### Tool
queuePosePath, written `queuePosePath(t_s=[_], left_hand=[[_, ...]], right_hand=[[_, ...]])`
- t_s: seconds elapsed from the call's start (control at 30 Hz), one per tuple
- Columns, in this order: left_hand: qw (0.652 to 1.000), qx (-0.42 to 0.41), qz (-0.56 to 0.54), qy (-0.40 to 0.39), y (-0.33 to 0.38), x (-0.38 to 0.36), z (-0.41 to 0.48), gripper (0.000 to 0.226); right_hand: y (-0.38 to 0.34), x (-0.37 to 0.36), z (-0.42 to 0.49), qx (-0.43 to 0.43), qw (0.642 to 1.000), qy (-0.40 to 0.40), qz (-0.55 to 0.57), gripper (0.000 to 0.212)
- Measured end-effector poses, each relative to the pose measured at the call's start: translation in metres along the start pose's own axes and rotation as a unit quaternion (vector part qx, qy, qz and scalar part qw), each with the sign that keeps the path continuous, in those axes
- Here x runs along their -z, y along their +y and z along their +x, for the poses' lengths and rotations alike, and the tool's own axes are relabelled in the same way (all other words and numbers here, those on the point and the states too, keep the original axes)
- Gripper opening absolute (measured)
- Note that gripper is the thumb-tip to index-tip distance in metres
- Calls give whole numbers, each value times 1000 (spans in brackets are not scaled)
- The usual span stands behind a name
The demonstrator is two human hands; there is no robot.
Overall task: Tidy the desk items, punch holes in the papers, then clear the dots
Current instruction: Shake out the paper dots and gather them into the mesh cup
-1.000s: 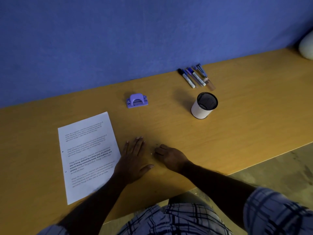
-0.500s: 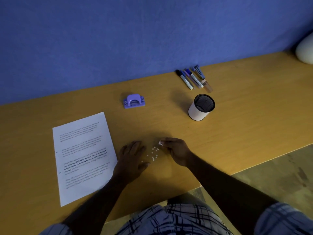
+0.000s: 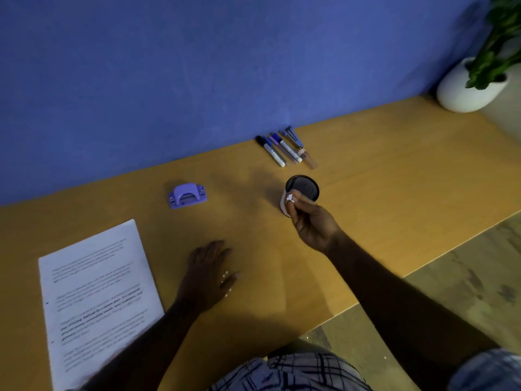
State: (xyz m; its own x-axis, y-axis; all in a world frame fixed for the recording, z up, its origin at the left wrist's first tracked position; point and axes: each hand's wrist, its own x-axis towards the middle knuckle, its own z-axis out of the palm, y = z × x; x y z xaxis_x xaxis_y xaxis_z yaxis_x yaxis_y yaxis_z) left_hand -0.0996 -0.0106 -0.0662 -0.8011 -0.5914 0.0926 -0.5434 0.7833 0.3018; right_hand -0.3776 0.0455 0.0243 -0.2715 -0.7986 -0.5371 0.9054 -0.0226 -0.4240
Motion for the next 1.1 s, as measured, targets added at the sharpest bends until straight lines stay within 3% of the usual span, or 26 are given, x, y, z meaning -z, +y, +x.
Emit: queuePosePath(t_s=[0.17, 0.3, 0.37, 0.47, 0.53, 0.6, 0.77, 0.83, 1.0, 1.1], left_hand=[[1000, 7, 21, 1, 9, 1, 23, 55], [999, 15, 31, -10, 10, 0, 28, 51], [999, 16, 32, -9, 9, -1, 29, 50], [999, 24, 32, -3, 6, -2, 29, 50], [999, 27, 35, -5, 5, -2, 29, 49], [999, 31, 40, -12, 3, -2, 28, 49], [998, 46, 43, -22, 0, 1, 26, 49], [997, 53, 39, -31, -2, 4, 24, 50], [996, 73, 33, -40, -9, 10, 16, 52], [996, 77, 28, -46, -16, 16, 7, 59]], right_hand=[[-48, 12, 19, 106, 976, 41, -186, 19], [-65, 17, 36, 186, 911, 81, -360, 17], [-70, 18, 43, 221, 844, 109, -476, 21], [-75, 15, 47, 281, 681, 108, -668, 28], [-77, 11, 46, 320, 588, 78, -739, 29], [-78, 8, 45, 347, 531, 51, -772, 26], [-80, -3, 46, 310, 461, 37, -831, 12], [-81, -6, 48, 285, 456, 29, -843, 15], [-83, -12, 47, 295, 490, 39, -819, 14], [-77, -13, 48, 276, 445, 48, -851, 9]])
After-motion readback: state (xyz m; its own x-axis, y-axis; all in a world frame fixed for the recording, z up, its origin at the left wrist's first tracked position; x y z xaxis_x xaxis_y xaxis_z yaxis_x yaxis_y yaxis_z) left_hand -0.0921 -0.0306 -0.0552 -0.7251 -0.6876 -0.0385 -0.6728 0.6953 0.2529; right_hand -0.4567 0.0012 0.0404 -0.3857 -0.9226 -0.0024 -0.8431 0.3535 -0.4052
